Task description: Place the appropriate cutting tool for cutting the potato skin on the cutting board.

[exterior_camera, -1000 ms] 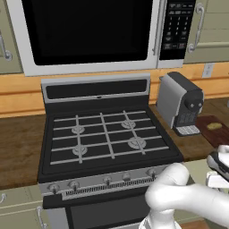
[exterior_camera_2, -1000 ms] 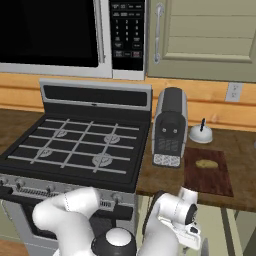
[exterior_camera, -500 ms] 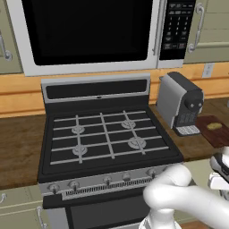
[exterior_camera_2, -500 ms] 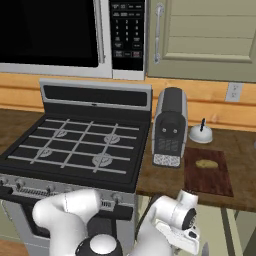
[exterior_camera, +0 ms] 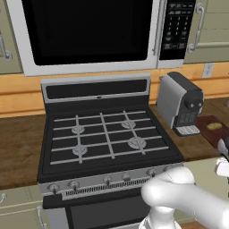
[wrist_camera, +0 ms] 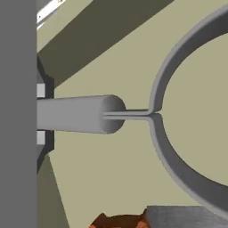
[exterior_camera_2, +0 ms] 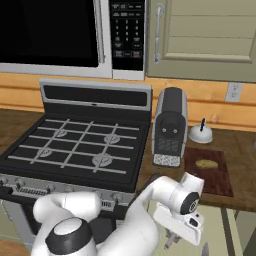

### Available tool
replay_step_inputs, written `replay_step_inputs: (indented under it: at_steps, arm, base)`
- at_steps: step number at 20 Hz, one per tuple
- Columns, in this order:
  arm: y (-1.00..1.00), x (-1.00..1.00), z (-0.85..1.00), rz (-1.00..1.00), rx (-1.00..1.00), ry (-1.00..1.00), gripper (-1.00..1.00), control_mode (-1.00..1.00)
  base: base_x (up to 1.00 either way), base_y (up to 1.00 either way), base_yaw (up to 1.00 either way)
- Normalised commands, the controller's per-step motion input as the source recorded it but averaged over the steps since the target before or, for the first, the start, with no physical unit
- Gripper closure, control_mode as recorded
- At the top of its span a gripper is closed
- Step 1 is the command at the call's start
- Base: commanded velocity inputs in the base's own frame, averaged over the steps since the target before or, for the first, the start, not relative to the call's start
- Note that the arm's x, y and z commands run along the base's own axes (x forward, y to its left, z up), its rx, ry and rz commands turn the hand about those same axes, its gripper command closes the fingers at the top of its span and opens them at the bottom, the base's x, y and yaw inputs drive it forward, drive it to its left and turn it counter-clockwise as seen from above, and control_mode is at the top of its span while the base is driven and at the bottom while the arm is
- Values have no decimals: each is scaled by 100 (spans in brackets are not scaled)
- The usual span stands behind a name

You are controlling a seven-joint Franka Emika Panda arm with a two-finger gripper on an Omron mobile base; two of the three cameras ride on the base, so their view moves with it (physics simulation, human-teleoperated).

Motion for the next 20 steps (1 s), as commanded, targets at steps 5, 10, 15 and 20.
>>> replay_step_inputs:
  at_steps: [5, 10, 15, 20]
  arm:
    - [-15, -25, 100, -13, -8, -6, 100, -100]
    - [-41, 4, 98, -13, -10, -1, 100, -100]
    - [-27, 48, 61, -3, -7, -2, 100, -100]
    - [-22, 74, 32, 0, 0, -3, 100, -100]
  base:
    - [0, 0, 0]
    - [0, 0, 0]
    - [0, 0, 0]
    - [0, 0, 0]
